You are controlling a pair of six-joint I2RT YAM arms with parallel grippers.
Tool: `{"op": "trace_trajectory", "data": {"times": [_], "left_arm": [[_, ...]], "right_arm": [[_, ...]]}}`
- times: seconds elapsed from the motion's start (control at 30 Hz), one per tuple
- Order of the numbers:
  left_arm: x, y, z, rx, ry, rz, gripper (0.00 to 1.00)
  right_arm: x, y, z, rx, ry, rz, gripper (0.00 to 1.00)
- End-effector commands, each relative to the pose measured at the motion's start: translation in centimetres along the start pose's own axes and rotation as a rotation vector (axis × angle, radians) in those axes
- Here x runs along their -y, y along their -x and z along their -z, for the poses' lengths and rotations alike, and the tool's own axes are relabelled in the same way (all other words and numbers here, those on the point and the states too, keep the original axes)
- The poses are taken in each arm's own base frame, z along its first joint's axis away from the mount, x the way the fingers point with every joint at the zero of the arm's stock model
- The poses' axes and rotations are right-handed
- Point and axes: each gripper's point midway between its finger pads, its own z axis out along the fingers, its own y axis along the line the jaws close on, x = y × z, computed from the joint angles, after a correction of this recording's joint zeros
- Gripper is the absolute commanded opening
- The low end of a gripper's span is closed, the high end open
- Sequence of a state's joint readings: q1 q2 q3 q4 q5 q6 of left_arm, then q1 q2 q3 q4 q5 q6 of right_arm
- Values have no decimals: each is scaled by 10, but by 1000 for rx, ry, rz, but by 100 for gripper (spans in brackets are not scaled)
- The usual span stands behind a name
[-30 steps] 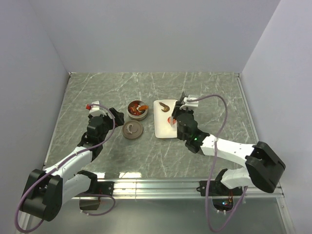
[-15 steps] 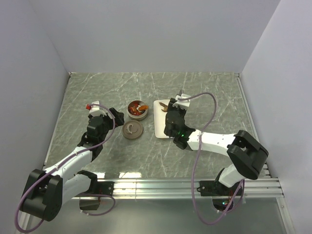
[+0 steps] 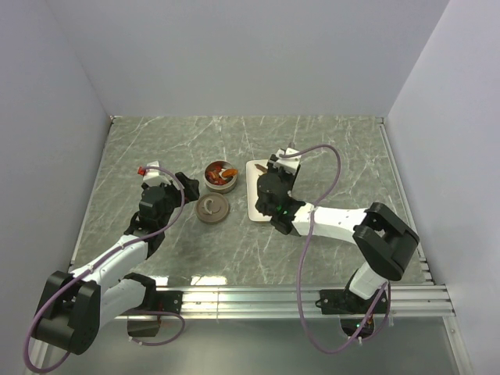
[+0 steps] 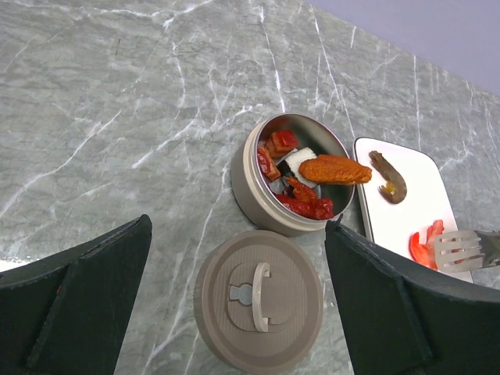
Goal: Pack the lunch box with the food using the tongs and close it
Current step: Pick up the food using the clamp
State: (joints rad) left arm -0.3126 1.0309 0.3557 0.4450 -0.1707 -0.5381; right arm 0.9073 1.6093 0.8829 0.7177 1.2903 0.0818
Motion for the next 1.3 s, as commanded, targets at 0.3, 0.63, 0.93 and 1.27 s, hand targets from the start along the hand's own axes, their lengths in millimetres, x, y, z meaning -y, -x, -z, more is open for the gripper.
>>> {"op": "trace_trajectory", "data": {"times": [0.3,0.63,0.93,1.27], "left_arm": [[13,16,1,51,-54,6,99],[13,16,1,50,-56,8,99],[13,16,1,52,-55,9,99],[13,17,1,55,-57,8,99]], "right_arm": [[-1,7,-9,22,-83,-51,45],[-8,-1,-18,12,-76,-37,44],[-11,2,-28,13,-79,-52,43],[-18,-5,-47,-9,-99,-14,43]]}}
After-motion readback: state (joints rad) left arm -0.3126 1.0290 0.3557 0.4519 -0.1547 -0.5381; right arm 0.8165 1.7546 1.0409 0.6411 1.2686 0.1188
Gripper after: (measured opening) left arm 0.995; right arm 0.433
